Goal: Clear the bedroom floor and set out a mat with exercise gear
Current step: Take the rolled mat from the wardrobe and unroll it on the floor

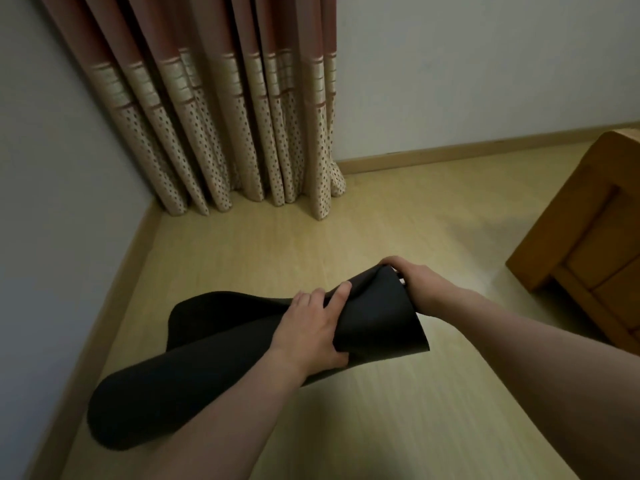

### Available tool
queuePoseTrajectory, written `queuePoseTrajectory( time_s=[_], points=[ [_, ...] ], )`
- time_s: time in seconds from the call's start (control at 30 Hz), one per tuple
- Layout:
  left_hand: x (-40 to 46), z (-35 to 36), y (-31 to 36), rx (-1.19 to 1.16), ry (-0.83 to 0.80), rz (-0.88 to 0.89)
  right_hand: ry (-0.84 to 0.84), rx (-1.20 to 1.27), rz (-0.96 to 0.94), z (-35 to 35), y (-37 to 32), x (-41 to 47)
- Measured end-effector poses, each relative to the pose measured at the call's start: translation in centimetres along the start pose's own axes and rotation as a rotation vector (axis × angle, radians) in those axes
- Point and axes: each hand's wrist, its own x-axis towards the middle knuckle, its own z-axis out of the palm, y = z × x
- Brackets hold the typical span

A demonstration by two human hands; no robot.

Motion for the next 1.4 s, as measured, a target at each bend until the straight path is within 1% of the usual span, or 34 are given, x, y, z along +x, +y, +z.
queuePoseTrajectory(
  time_s=[0.17, 0.23, 0.27, 0.3, 0.37, 0.4, 0.43, 0.47, 0.5, 0.57, 0.6, 0.67, 0.7, 0.8, 0.9, 1.03, 1.1, 1.13, 1.27, 1.4],
  points=[
    [0.3, 3.6, 1.1, 0.08, -0.078, 0.029, -0.244, -0.314, 0.109, 1.5, 2.2, 1.7],
    [0.4, 4.3, 0.7, 0.093, -0.098, 0.017, -0.275, -0.311, 0.14, 2.3, 2.0, 1.7],
    [0.5, 4.5, 0.4, 0.088, -0.108, 0.006, -0.274, -0.207, 0.186, 2.6, 1.8, 1.5],
    [0.6, 4.8, -0.2, 0.082, -0.126, -0.002, -0.275, -0.036, 0.246, 3.0, 1.5, 1.4],
    [1.0, 5.4, -1.7, 0.076, -0.175, -0.021, -0.249, 0.316, 0.305, 3.5, 0.6, 1.4],
    [1.0, 5.8, -2.4, 0.078, -0.195, -0.035, -0.239, 0.425, 0.319, 3.6, 0.4, 1.6],
    [1.0, 6.3, -3.0, 0.08, -0.214, -0.051, -0.257, 0.48, 0.319, 3.8, 0.2, 1.9],
    [1.1, 6.7, -3.5, 0.085, -0.225, -0.063, -0.293, 0.472, 0.306, 4.1, -0.2, 2.0],
    [1.1, 7.3, -3.8, 0.089, -0.237, -0.071, -0.354, 0.408, 0.291, 4.7, -0.4, 2.2],
    [0.9, 8.3, -4.3, 0.095, -0.26, -0.067, -0.491, 0.163, 0.245, 6.8, -0.7, 2.5],
    [0.8, 8.9, -4.4, 0.093, -0.271, -0.053, -0.526, 0.023, 0.226, 8.2, -0.9, 2.4],
    [0.3, 10.0, -4.7, 0.061, -0.3, -0.018, -0.511, -0.218, 0.22, 11.1, -1.2, 2.1],
    [0.0, 10.6, -5.1, 0.031, -0.309, -0.012, -0.485, -0.293, 0.233, 12.4, -1.3, 2.1],
    [-0.2, 11.3, -6.5, -0.05, -0.305, 0.008, -0.427, -0.344, 0.291, 13.9, -1.2, 2.3],
    [-0.3, 10.9, -8.8, -0.068, -0.396, 0.013, -0.455, -0.427, 0.287, 13.3, -1.7, 3.2],
    [-2.0, 10.0, -12.1, -0.039, -0.551, -0.102, -0.567, -0.714, 0.248, 13.2, -3.3, 4.3],
    [-2.6, 9.8, -13.1, -0.066, -0.6, -0.15, -0.56, -0.845, 0.243, 13.8, -4.3, 4.8],
    [-2.8, 9.7, -13.5, -0.077, -0.611, -0.157, -0.539, -0.869, 0.244, 14.5, -5.1, 5.2],
    [-2.7, 10.2, -13.7, -0.062, -0.546, -0.128, -0.497, -0.879, 0.262, 16.2, -7.4, 5.5],
    [-3.3, 10.9, -13.8, -0.048, -0.483, -0.116, -0.478, -0.896, 0.179, 16.3, -7.4, 5.2]
  ],
)
